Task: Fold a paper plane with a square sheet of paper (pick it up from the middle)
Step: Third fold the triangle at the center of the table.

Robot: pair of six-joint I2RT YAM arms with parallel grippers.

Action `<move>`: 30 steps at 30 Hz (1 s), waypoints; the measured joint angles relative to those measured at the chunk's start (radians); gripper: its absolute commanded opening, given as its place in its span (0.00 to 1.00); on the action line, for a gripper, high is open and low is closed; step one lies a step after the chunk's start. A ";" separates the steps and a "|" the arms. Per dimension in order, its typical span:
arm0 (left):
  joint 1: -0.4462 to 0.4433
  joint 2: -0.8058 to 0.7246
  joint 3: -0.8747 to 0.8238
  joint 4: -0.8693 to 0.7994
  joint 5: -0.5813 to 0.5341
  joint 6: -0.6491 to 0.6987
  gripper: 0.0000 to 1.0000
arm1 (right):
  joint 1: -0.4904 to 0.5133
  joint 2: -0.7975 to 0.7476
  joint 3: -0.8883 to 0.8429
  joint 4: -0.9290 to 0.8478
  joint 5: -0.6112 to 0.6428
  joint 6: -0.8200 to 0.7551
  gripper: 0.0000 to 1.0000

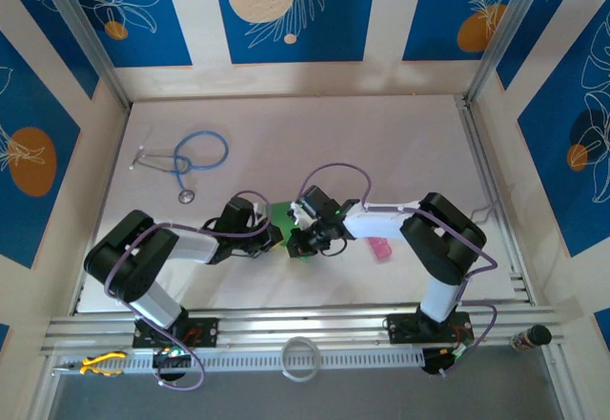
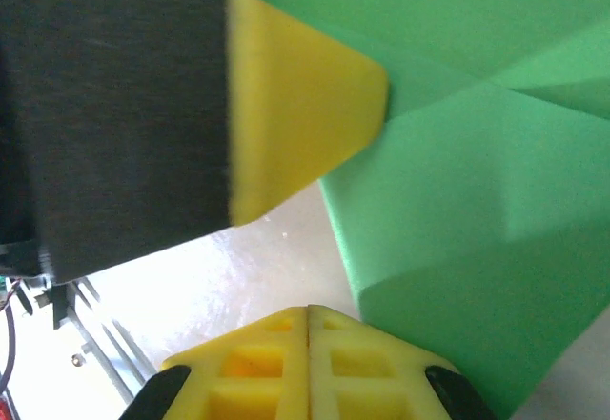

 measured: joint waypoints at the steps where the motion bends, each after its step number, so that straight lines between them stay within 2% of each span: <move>1: 0.000 0.000 0.000 0.000 0.000 0.000 0.00 | 0.000 0.003 0.000 -0.002 0.003 0.000 0.06; 19: 0.000 0.003 0.003 -0.002 0.000 0.000 0.00 | -0.006 0.002 -0.047 0.023 -0.002 0.001 0.07; 30: 0.000 0.013 0.013 -0.004 0.007 0.000 0.00 | -0.029 -0.063 -0.148 0.079 -0.035 0.031 0.07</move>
